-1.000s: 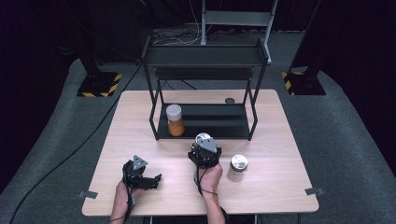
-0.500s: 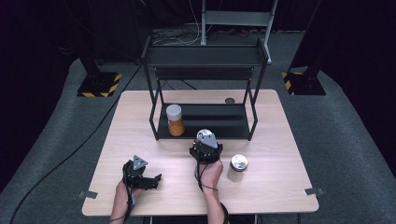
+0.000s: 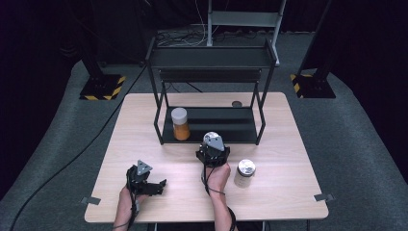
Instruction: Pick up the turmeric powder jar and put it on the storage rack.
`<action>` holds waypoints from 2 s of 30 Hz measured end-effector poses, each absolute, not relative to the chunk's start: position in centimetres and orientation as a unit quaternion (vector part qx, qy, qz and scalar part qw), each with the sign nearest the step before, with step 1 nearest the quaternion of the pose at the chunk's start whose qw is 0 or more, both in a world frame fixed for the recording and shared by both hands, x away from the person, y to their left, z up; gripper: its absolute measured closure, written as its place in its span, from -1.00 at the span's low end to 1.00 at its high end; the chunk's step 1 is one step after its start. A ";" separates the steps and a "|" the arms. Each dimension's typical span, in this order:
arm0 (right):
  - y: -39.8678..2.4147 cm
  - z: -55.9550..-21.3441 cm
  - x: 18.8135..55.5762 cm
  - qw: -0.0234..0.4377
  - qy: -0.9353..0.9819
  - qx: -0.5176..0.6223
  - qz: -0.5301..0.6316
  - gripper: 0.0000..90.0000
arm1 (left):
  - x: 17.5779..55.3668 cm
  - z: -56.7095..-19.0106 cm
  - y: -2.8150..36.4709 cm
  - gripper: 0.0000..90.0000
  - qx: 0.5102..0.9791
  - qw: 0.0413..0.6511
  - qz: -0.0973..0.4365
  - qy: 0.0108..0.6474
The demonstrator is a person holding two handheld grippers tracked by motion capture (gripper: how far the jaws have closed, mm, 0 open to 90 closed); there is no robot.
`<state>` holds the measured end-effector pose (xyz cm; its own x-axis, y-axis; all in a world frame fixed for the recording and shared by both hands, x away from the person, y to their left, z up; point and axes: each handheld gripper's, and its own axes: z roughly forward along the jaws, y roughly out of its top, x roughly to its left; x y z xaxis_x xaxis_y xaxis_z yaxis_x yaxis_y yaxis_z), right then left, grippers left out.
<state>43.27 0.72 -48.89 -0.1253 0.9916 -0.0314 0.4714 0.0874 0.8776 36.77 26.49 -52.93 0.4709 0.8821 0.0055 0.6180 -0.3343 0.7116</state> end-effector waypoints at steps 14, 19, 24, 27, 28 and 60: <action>0.7 -48.7 43.9 0.351 0.650 0.562 0.372 -0.32 | 36.8 -52.9 26.5 -0.97 0.792 0.330 0.201 0.473; 0.6 -48.7 44.2 0.353 0.651 0.563 0.368 -0.32 | 36.8 -52.9 26.5 -0.97 0.792 0.329 0.200 0.473; 0.7 -48.5 44.4 0.354 0.650 0.561 0.370 -0.32 | 36.8 -52.9 26.5 -0.97 0.792 0.329 0.200 0.473; 0.7 -48.4 44.5 0.356 0.650 0.560 0.370 -0.32 | 36.8 -52.9 26.5 -0.97 0.792 0.329 0.200 0.473; 0.7 -48.4 44.6 0.356 0.650 0.560 0.370 -0.32 | 36.8 -52.9 26.5 -0.97 0.792 0.329 0.200 0.473; 0.7 -47.8 46.7 0.365 0.652 0.558 0.361 -0.32 | 36.8 -52.9 26.5 -0.97 0.792 0.330 0.201 0.473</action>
<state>46.70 0.72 -47.82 -0.1117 0.9910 -0.0738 0.4642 0.1177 0.8779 36.76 26.48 -52.93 0.4717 0.8817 0.0053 0.6166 -0.3341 0.7128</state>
